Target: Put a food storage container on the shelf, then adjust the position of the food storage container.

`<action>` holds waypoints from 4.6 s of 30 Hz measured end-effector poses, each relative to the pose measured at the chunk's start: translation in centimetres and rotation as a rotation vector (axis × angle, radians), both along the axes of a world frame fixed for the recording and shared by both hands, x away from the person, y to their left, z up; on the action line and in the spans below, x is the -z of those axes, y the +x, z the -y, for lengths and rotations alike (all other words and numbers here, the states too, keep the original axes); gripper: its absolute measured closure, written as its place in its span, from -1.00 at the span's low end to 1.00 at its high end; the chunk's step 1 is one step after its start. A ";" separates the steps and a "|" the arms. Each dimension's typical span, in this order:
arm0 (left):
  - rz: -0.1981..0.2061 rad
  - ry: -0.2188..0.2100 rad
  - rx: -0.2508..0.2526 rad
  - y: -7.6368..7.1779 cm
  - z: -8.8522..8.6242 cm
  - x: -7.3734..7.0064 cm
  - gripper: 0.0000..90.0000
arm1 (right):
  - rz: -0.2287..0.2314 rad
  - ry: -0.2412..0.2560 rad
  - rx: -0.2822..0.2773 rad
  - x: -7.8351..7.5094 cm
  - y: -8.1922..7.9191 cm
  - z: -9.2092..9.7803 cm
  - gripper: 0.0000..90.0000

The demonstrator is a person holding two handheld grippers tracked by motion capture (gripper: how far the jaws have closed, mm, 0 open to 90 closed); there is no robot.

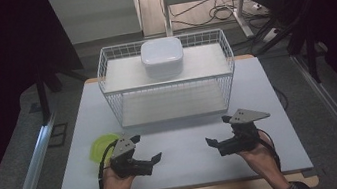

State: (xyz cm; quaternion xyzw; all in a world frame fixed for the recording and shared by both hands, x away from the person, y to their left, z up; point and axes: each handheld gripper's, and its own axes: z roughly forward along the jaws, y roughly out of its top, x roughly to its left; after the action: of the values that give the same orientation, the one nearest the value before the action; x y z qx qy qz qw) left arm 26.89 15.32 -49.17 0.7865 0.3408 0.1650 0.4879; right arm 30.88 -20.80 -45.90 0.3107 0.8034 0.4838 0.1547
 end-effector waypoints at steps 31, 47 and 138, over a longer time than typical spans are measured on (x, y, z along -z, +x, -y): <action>-0.074 -0.006 -0.195 0.8 -8.0 -1.1 0.99 | -0.094 -0.085 0.028 3.6 0.7 0.6 -0.92; -0.111 -0.026 -0.393 0.6 -14.3 -0.1 1.00 | -0.136 -0.084 0.031 4.0 0.8 0.7 -0.88; -0.400 0.019 0.016 2.9 -5.2 4.1 0.99 | -0.181 -0.211 0.011 5.2 1.2 0.0 -0.87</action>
State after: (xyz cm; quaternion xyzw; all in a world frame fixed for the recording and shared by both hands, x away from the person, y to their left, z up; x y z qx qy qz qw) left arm 29.81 20.50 -53.29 0.8107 0.4232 0.0050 0.4044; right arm 32.04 -20.79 -51.13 0.3394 0.8588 0.3657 0.1164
